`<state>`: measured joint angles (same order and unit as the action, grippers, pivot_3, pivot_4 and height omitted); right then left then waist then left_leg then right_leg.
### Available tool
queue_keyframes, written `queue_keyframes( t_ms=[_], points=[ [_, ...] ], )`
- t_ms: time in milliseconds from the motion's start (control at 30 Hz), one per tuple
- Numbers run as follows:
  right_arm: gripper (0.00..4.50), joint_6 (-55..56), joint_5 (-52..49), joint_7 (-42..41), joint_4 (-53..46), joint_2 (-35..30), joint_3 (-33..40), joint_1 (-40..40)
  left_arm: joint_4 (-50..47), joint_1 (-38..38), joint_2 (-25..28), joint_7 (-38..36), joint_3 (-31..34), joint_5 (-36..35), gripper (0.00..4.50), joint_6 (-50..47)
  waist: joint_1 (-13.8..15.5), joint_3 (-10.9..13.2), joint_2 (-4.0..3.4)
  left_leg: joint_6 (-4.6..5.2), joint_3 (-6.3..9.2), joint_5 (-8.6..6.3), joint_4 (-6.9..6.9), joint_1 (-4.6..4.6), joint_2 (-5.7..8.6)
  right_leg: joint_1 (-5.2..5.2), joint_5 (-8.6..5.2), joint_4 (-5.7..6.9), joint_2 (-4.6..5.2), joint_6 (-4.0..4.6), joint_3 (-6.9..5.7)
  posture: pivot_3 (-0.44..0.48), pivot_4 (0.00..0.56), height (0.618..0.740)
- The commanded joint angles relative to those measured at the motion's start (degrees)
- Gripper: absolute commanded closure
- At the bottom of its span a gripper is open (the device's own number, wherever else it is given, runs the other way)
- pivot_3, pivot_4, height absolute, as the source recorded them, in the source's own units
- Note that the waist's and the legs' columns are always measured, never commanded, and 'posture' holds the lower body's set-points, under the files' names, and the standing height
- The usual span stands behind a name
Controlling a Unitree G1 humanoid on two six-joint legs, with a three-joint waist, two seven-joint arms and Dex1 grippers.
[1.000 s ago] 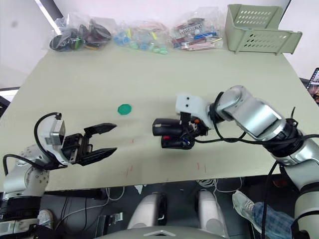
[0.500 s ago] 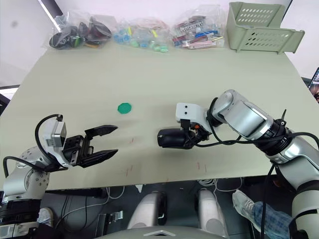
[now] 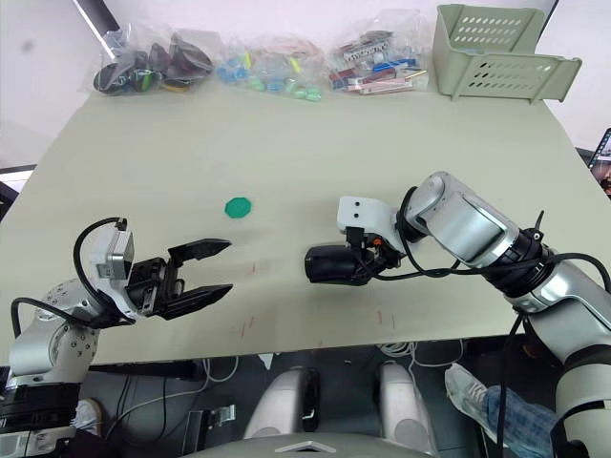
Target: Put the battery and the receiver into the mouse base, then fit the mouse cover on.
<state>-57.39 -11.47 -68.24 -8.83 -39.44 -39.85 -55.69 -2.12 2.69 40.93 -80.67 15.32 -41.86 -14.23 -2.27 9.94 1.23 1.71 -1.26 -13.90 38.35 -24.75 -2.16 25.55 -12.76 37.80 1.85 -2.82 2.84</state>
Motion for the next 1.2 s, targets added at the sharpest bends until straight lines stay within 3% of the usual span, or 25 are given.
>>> queue_keyframes(
  t_ms=[33, 667, 1200],
  points=[
    [2.26, -1.2, -0.1, -0.6, -1.7, -0.1, 0.3, 0.1, -2.6, 0.2, 0.1, 0.4, 0.9, -0.8, 0.0, 0.0, 0.0, 0.0, 0.0, 0.0, 0.0, 0.0, 0.0, 0.0, 0.0, 0.0, 0.0, 0.0, 0.0, 0.0, 0.0, 0.0, 0.15, 0.74],
    [2.26, -2.4, -1.1, -0.9, -3.3, 0.1, 1.1, -0.1, -3.3, -1.0, 0.6, 0.0, 1.2, -0.8, 0.0, -0.5, 0.0, 0.0, 0.0, -0.01, -0.01, 0.0, 0.03, 0.01, 0.02, 0.0, 0.0, 0.07, -0.03, 0.01, 0.0, 0.0, 0.15, 0.74],
    [2.26, -12.5, -3.9, 2.8, -6.6, 1.3, 2.2, -1.3, -2.5, -1.0, 0.1, -0.4, 0.5, -0.2, 0.0, 0.2, -0.1, 0.0, 0.01, -0.01, 0.0, 0.01, 0.05, 0.03, 0.02, 0.0, 0.01, 0.13, -0.06, 0.02, 0.0, 0.0, 0.15, 0.74]
  ],
)
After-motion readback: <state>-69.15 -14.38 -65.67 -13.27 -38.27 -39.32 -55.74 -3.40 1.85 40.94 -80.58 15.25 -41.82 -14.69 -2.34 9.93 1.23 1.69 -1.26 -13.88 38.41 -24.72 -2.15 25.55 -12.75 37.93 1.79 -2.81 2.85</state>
